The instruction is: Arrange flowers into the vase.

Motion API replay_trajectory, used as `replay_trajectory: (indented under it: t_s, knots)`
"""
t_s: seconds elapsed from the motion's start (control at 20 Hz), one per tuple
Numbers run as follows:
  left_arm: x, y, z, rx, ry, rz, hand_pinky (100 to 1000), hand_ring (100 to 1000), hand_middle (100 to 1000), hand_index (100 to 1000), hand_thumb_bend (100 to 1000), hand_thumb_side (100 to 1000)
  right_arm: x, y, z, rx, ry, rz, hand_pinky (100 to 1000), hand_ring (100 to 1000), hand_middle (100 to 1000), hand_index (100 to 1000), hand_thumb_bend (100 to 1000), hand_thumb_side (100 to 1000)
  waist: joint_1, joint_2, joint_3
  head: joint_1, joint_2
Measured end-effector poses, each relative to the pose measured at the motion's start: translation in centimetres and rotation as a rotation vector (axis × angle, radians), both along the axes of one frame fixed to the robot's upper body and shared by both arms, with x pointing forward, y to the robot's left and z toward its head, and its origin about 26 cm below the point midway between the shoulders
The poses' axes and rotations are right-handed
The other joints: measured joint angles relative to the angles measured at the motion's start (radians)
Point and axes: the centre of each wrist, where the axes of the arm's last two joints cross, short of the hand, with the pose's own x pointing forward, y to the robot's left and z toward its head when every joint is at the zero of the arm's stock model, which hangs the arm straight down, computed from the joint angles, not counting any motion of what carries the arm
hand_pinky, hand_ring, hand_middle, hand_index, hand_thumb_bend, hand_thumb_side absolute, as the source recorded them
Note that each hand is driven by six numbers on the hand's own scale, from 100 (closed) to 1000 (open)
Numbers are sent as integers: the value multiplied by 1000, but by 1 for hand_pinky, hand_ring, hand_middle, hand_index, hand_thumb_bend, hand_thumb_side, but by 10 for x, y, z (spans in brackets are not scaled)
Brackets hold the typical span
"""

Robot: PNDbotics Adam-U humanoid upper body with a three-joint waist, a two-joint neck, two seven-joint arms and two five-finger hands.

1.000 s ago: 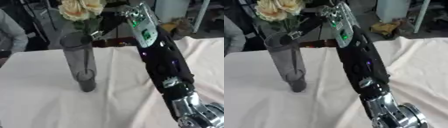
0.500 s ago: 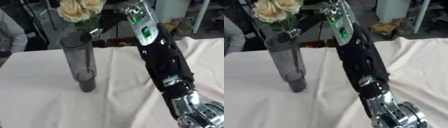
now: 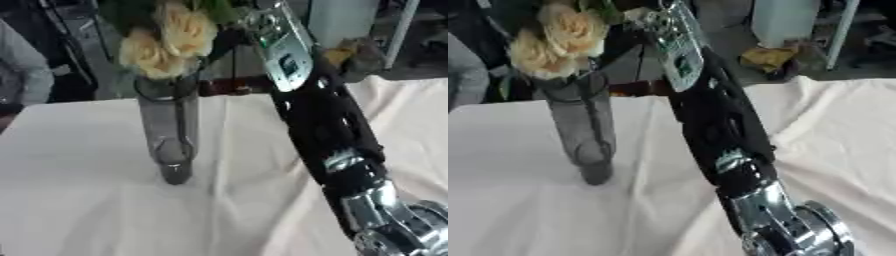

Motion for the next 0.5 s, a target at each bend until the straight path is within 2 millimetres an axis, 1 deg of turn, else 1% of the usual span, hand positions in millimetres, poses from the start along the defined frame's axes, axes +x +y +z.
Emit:
replay_trajectory:
  t_s: [0.05, 0.1, 0.2, 0.25, 0.3, 0.35, 0.5]
  knots:
    - [0, 0, 0, 0, 0, 0, 718, 871, 862, 976, 100, 1000, 0, 0, 0, 1, 0, 3, 896, 957, 776, 599, 1000, 608, 0, 0, 0, 0, -1]
    - [0, 0, 0, 0, 0, 0, 718, 871, 862, 976, 100, 1000, 0, 0, 0, 0, -2, 5, 895, 957, 765, 555, 1000, 608, 0, 0, 0, 0, -2]
    - [0, 0, 0, -1, 0, -1, 718, 871, 862, 976, 100, 1000, 0, 1, 1, -1, -5, 9, 895, 957, 765, 555, 1000, 608, -1, 0, 0, 0, -2]
    - [0, 0, 0, -1, 1, -2, 717, 871, 862, 976, 100, 1000, 0, 1, 1, -1, -7, 10, 895, 958, 821, 887, 1000, 601, -1, 0, 0, 0, -2]
    - [0, 0, 0, -2, 1, -2, 717, 871, 862, 976, 100, 1000, 0, 1, 1, -1, -8, 10, 895, 958, 821, 887, 1000, 601, -2, 0, 0, 0, -2]
    - [0, 0, 0, -2, 1, -2, 717, 871, 862, 976, 100, 1000, 0, 1, 1, -1, -8, 10, 889, 954, 823, 968, 1000, 599, -2, 0, 0, -1, -2]
    - [0, 0, 0, -2, 1, -2, 717, 871, 862, 976, 100, 1000, 0, 1, 1, -1, -8, 10, 889, 954, 823, 968, 1000, 603, -2, 0, 0, -1, -2]
